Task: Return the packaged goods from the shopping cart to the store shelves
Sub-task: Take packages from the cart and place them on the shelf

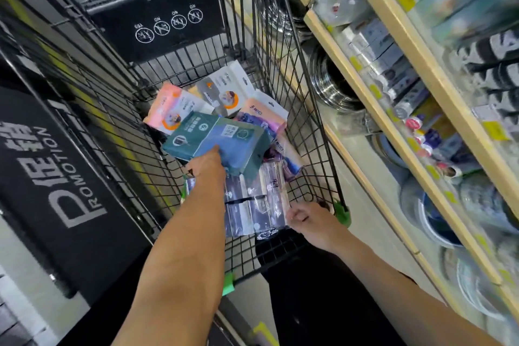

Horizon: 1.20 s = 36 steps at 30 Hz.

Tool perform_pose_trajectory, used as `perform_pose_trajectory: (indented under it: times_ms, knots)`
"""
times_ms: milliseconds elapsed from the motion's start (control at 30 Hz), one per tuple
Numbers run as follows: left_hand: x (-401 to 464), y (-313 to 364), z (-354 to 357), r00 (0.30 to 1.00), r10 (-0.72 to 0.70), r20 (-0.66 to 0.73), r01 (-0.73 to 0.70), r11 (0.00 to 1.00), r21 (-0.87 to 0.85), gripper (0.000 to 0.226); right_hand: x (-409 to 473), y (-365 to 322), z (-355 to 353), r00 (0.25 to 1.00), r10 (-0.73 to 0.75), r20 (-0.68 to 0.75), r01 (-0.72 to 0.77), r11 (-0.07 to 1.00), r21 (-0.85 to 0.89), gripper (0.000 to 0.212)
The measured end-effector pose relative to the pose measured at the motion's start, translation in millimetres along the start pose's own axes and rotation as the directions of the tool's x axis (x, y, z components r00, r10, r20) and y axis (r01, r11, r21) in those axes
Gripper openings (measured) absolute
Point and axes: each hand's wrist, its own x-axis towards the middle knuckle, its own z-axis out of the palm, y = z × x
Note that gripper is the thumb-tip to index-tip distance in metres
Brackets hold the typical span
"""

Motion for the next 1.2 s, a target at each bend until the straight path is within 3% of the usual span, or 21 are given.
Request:
perform_pose_trajectory:
  times_ms: [67,200,233,333,400,533,600,767,833,933,1000,1067,1100,1200]
  knots:
    - [-1,11,0,0.999,-0.015,0.05,0.017,0.999,-0.038,0.033,-1,6,2,1.0,-0.001,0.001,0.001,1.0,0.019,0.014]
    - [-1,19,-2,0.988,-0.052,0.146,0.084,0.971,-0.223,0.061,3,-1,1,0.996,0.009,-0.089,0.01,0.978,0.207,0.022]
    - [-7,18,-6,0.981,-0.031,0.191,0.08,0.963,-0.256,0.057,4,-8,-1,0.991,0.002,-0.137,0.033,0.966,0.257,0.028]
    - [-39,3,-16,0.955,-0.027,0.295,0.123,0.942,-0.313,0.014,7,-34,-13,0.97,-0.023,-0.241,0.124,0.902,0.414,0.048]
    - [-66,-9,-20,0.918,0.004,0.397,0.146,0.926,-0.347,0.011,1,-51,-26,0.951,-0.078,-0.3,0.221,0.849,0.48,0.049]
    - [-119,-22,-23,0.83,0.11,0.547,0.159,0.893,-0.42,0.006,-14,-75,-52,0.858,-0.117,-0.499,0.388,0.785,0.483,0.035]
    - [-150,-22,-22,0.79,0.182,0.585,0.08,0.917,-0.392,0.011,-29,-78,-67,0.8,-0.127,-0.586,0.483,0.715,0.505,0.031]
    - [-201,-8,0,0.689,0.348,0.636,-0.124,0.921,-0.37,0.037,-78,-60,-120,0.681,-0.11,-0.724,0.636,0.579,0.511,0.044]
    - [-222,3,16,0.659,0.365,0.657,-0.153,0.921,-0.358,0.029,-103,-40,-142,0.644,-0.088,-0.76,0.682,0.516,0.518,0.045]
    - [-244,26,44,0.616,0.389,0.685,-0.068,0.893,-0.446,0.012,-137,-1,-167,0.552,-0.031,-0.833,0.759,0.431,0.488,0.053]
    - [-266,39,73,0.555,0.44,0.705,-0.216,0.896,-0.389,0.018,-165,37,-187,0.491,0.046,-0.87,0.796,0.382,0.469,0.057]
    - [-297,46,99,0.45,0.45,0.771,-0.423,0.868,-0.26,0.039,-190,75,-201,0.453,0.126,-0.882,0.82,0.331,0.468,0.058]
    - [-314,46,112,0.389,0.433,0.813,-0.501,0.84,-0.207,0.037,-202,95,-207,0.422,0.171,-0.89,0.826,0.331,0.456,0.058]
    - [-368,41,154,0.239,0.416,0.878,-0.743,0.66,-0.11,0.033,-236,153,-222,0.293,0.309,-0.905,0.825,0.396,0.402,0.055]
